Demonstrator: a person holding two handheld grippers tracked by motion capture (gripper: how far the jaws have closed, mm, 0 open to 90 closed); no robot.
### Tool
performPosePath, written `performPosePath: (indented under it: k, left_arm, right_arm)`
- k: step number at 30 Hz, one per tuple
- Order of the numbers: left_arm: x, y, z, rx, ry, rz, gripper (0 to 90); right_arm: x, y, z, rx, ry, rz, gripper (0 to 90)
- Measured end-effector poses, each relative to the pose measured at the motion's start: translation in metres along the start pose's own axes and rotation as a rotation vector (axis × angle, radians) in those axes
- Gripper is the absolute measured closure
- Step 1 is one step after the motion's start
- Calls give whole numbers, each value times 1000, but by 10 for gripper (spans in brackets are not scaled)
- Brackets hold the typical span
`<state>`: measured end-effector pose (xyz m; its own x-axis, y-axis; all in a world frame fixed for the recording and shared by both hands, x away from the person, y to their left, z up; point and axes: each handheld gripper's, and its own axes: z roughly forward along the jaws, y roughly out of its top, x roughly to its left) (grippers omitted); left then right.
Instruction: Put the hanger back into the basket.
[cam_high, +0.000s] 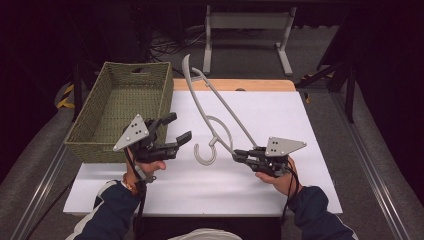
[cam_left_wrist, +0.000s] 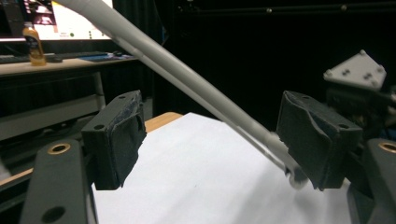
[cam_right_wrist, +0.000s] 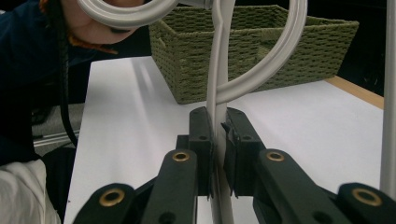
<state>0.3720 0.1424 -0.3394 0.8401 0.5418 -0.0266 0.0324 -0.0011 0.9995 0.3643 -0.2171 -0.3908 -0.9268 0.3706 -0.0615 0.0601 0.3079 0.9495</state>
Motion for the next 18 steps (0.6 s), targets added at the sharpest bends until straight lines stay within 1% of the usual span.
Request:
performPosePath:
  k: [1,3,5,7,8,9,11,13,14,15,16,18]
  left_arm:
    - [1,0,4,4,-2,-10,246]
    - [4,0,12,14,-15,-15,248]
    - [6,-1,19,25,-25,-31,253]
    - [9,-3,25,26,-61,-60,256]
    - [9,-3,26,22,-73,-58,257]
    - [10,-2,27,18,-72,-52,262]
    - [9,-2,29,20,-83,-51,282]
    - [9,-2,31,29,-74,-52,296]
    - [9,-3,32,30,-77,-60,306]
    - [10,-4,32,24,-80,-60,330]
    - [10,-4,32,14,-84,-51,374]
    - [8,-5,32,13,-101,-61,431]
  right_arm:
    - [2,0,1,-1,4,-8,827]
    - [4,0,3,-4,22,-19,827]
    - [7,1,4,2,23,-40,827]
    - [8,1,5,0,38,-52,827]
    - [9,1,5,2,35,-56,826]
    - [9,1,6,6,39,-57,827]
    - [9,1,7,11,38,-64,826]
    - [10,0,8,14,42,-72,827]
    - [11,1,8,15,39,-81,827]
    - [12,1,9,15,38,-88,827]
    - [12,1,9,14,42,-87,827]
    - [12,1,10,22,45,-86,826]
